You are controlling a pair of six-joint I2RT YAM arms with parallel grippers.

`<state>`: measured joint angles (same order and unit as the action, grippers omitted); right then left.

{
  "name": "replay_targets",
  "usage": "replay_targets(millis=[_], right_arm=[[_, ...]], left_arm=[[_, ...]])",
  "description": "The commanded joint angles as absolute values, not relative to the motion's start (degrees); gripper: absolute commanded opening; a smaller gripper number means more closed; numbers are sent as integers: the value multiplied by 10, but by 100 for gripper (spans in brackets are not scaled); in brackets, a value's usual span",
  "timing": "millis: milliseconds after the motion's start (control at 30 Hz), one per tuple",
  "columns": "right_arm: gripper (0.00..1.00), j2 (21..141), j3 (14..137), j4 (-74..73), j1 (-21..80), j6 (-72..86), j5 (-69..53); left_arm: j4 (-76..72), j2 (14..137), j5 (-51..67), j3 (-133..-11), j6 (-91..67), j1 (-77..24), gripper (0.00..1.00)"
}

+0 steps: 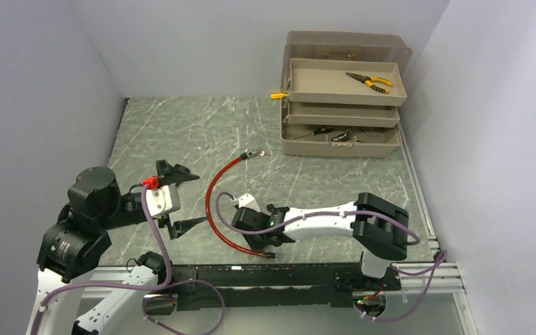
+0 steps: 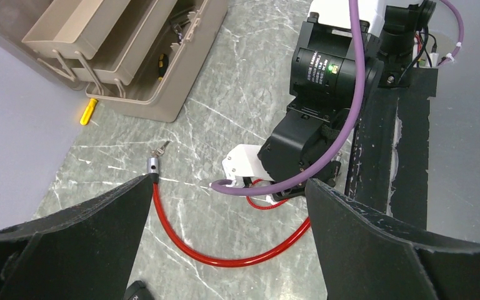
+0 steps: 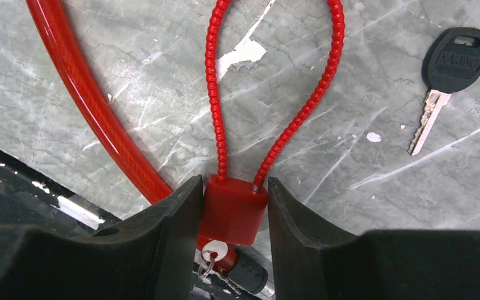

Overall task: Unlock with the key
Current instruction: Pick up the lock from the center of the board.

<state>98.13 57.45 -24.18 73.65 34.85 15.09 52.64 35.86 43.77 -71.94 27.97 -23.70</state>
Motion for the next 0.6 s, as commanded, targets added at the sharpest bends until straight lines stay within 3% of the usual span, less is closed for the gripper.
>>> replay_targets(millis=[0, 67, 233, 400, 567], right_arm=[[47, 972, 551, -235, 735, 353, 168], [53, 974, 541, -231, 736, 357, 173], [51, 963, 521, -233, 740, 354, 194], [24, 903, 526, -247, 745, 334, 234], [6, 776, 549, -247, 746, 245, 274]], left_arm=[[536, 369, 459, -742, 287, -236, 98], [536, 370, 461, -744, 285, -236, 98], [534, 370, 466, -746, 280, -236, 98], [535, 367, 472, -741, 292, -236, 98], [550, 359, 486, -722, 338, -236, 98]])
